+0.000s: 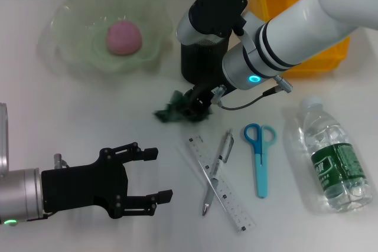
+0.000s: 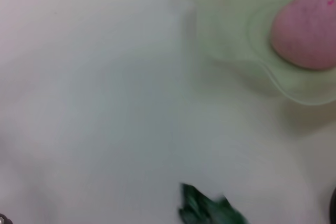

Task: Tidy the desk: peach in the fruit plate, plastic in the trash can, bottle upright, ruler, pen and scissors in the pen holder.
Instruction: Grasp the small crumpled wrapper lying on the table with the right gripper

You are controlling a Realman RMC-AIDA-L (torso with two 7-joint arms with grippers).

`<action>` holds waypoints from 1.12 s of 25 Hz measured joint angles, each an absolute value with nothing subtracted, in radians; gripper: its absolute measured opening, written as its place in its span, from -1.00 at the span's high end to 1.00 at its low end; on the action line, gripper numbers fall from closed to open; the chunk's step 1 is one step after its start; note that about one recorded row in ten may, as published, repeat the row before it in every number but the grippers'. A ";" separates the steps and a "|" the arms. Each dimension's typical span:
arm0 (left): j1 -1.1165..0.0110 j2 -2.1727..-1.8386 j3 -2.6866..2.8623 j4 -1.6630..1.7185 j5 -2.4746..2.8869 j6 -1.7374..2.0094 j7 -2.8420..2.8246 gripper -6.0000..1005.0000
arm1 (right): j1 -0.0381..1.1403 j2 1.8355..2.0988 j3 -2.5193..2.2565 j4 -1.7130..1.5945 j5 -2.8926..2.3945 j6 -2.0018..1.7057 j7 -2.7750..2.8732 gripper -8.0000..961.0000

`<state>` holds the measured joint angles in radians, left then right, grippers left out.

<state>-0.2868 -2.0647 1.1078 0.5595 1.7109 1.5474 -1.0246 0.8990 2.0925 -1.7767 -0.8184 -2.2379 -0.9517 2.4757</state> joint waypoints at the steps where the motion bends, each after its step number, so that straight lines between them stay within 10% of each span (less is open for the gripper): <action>1: -0.287 -2.065 1.108 0.559 1.710 1.548 -1.025 -0.72 | 0.897 2.092 -1.777 -0.820 -2.238 -0.952 2.476 0.11; 7: -0.287 -2.066 1.107 0.563 1.706 1.556 -1.025 -0.72 | 0.844 2.088 -1.769 -0.908 -2.239 -0.956 2.475 0.75; 19: -0.289 -2.068 1.106 0.561 1.704 1.559 -1.022 -0.72 | 0.798 2.085 -1.772 -0.962 -2.246 -0.955 2.445 0.99; 28: -0.291 -2.068 1.106 0.560 1.704 1.558 -1.018 -0.72 | 0.801 2.088 -1.776 -0.962 -2.242 -0.939 2.424 0.22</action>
<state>-0.2911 -2.0678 1.1060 0.5598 1.7041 1.5585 -1.0183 0.8013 2.0882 -1.7760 -0.9624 -2.2418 -0.9388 2.4236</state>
